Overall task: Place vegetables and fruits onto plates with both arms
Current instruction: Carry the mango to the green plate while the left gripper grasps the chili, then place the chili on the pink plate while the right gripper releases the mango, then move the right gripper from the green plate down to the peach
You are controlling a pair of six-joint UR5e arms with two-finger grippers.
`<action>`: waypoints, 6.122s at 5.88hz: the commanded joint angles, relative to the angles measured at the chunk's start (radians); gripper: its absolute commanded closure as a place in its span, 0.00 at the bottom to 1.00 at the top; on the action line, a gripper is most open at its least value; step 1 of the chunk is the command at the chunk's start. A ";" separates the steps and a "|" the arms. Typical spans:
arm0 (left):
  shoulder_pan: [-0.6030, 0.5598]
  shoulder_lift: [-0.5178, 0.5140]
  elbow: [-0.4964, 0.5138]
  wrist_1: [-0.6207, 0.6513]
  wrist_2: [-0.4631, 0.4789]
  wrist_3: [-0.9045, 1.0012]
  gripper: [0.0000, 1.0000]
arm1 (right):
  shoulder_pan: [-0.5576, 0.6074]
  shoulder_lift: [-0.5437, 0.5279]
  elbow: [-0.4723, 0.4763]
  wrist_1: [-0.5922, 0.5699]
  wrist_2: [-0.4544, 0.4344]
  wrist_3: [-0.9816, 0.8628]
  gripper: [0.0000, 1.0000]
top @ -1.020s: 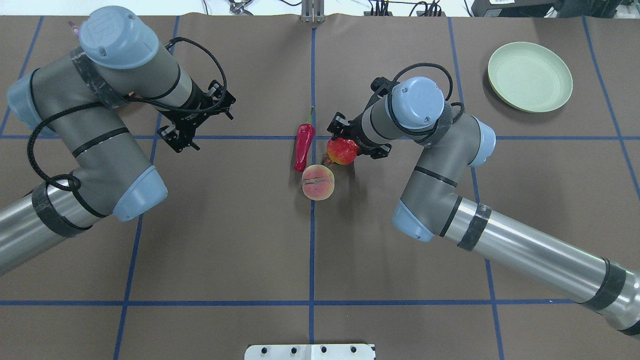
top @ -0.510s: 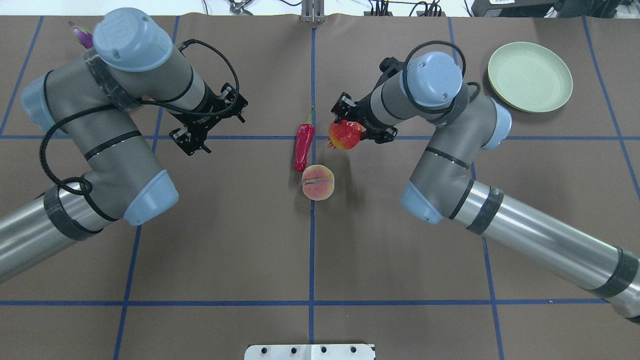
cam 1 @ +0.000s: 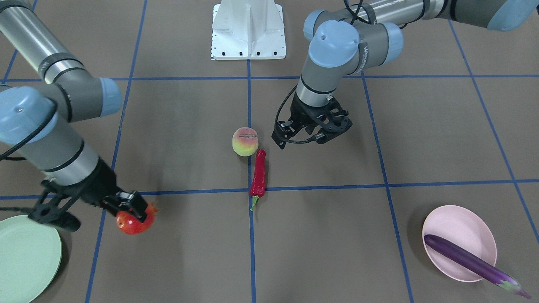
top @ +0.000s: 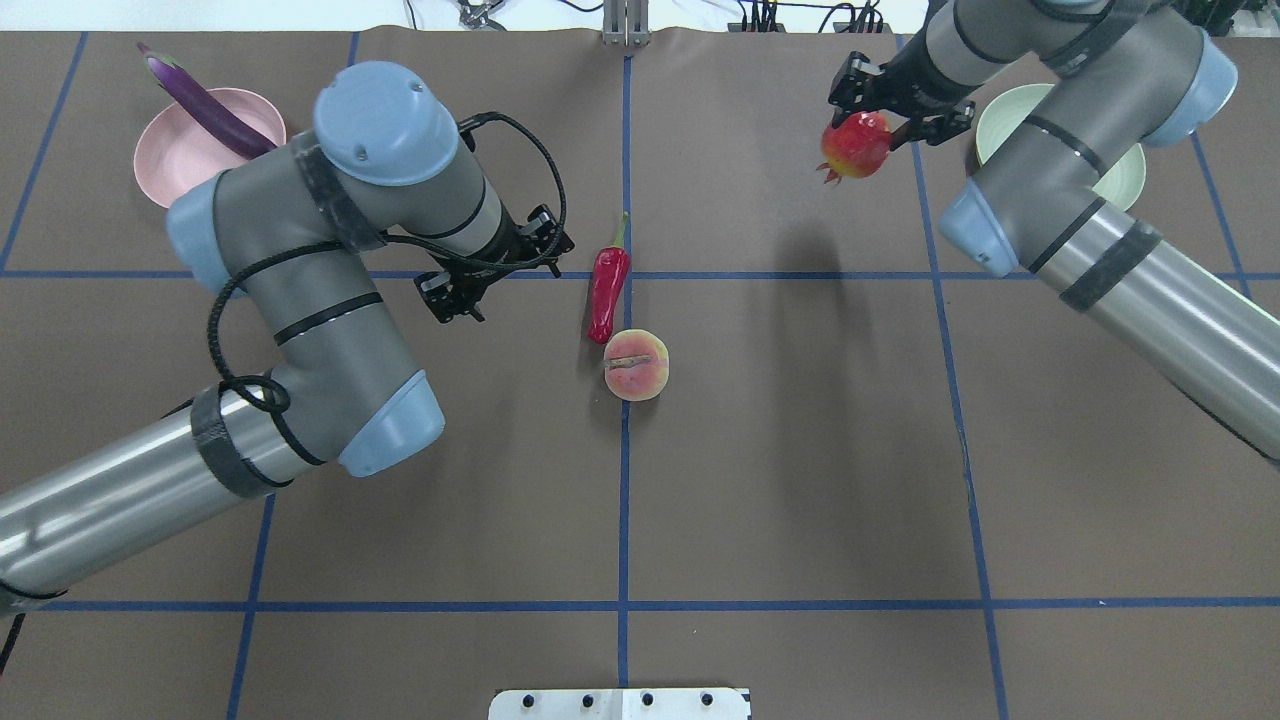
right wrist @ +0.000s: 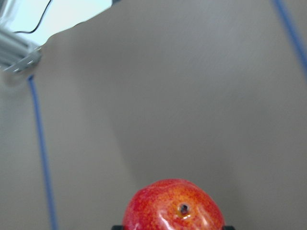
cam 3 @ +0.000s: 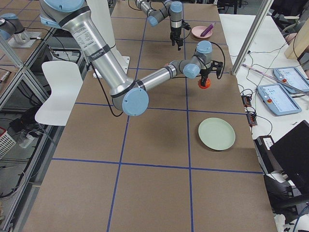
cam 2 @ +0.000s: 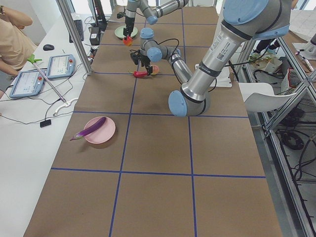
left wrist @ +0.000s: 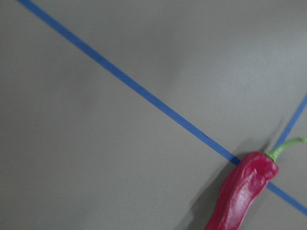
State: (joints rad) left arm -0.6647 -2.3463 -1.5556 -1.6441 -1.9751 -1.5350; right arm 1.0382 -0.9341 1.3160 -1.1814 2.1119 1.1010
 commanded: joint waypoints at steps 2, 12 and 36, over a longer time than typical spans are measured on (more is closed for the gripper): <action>0.014 -0.145 0.227 -0.019 0.004 0.370 0.00 | 0.172 0.009 -0.310 -0.030 -0.018 -0.523 1.00; 0.065 -0.254 0.517 -0.215 0.002 0.427 0.99 | 0.215 -0.008 -0.226 -0.211 0.008 -0.610 0.00; -0.519 0.209 0.273 -0.230 -0.281 0.006 0.00 | -0.487 0.012 0.450 -0.379 -0.226 0.560 0.00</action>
State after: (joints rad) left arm -1.1859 -2.1571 -1.2474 -1.8782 -2.2525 -1.5298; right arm 0.6327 -0.9643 1.7867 -1.5623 1.9606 1.5750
